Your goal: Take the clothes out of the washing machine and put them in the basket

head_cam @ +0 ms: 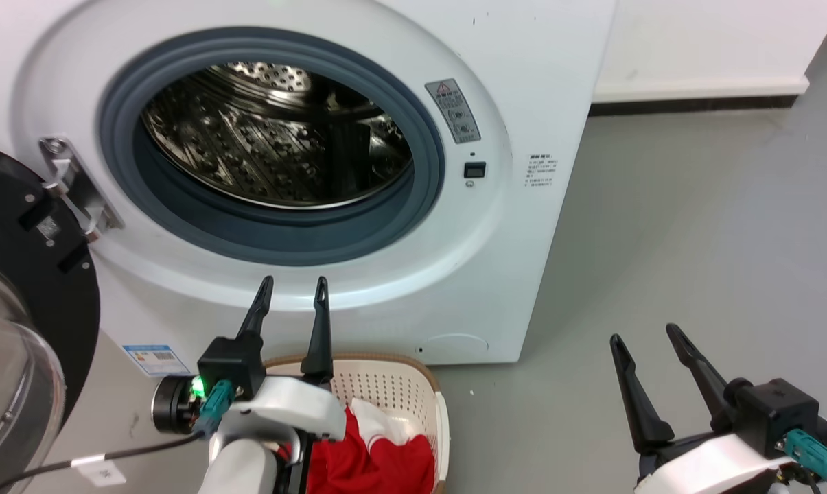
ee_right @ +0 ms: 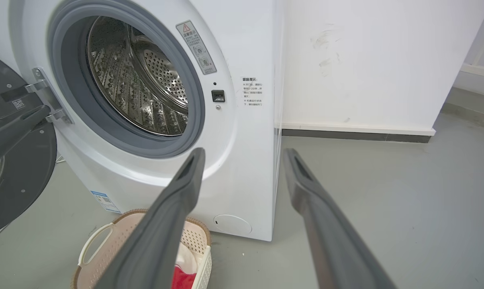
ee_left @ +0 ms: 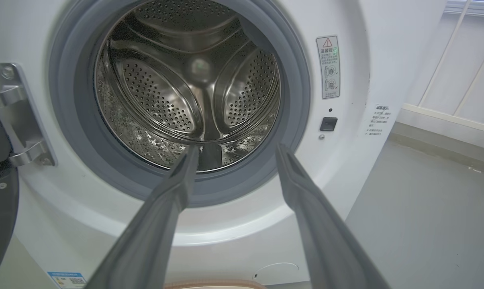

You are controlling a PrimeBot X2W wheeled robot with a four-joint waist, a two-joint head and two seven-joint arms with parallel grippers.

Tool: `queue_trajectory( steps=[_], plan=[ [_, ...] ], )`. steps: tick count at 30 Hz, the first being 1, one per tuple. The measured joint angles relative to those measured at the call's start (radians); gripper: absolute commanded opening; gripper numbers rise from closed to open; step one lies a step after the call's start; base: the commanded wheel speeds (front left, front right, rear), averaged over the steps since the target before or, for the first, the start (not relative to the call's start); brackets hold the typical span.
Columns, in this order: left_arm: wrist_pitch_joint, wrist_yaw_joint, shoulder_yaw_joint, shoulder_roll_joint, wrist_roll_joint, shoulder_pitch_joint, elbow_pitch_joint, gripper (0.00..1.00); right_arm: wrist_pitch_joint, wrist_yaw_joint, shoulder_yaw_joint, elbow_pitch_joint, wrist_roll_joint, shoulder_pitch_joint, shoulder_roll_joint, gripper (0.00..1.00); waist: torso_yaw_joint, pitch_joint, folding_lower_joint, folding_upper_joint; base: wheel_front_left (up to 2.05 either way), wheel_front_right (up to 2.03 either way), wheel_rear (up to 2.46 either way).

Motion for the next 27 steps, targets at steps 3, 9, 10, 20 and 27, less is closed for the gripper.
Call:
queue_trajectory(
  steps=[3, 9, 10, 20, 27],
  plan=[
    [0.000, 0.002, 0.004, 0.010, 0.009, 0.038, -0.035, 1.00, 0.006, 0.000, -0.009, -0.002, -0.001, 0.023, 0.000, 1.00, 0.007, -0.034, 0.0000, 0.0000, 0.00, 0.00, 0.00],
    [0.004, 0.019, 0.009, 0.034, 0.018, 0.123, -0.109, 1.00, 0.009, 0.000, -0.027, -0.013, -0.006, 0.052, 0.000, 1.00, 0.018, -0.086, 0.0000, 0.0000, 0.00, 0.00, 0.00],
    [0.007, 0.021, 0.008, 0.037, 0.019, 0.135, -0.123, 1.00, 0.009, 0.000, -0.030, -0.015, -0.006, 0.055, 0.000, 1.00, 0.019, -0.092, 0.0000, 0.0000, 0.00, 0.00, 0.00],
    [0.058, 0.050, 0.008, 0.058, 0.022, 0.226, -0.246, 1.00, 0.017, 0.000, -0.050, -0.032, -0.015, 0.079, 0.000, 1.00, 0.059, -0.108, 0.0001, 0.0000, 0.00, 0.00, 0.00],
    [0.076, 0.056, 0.004, 0.063, 0.016, 0.245, -0.271, 1.00, 0.019, 0.000, -0.047, -0.035, -0.016, 0.083, 0.000, 1.00, 0.067, -0.103, 0.0002, 0.0000, 0.00, 0.00, 0.00]
  ],
)
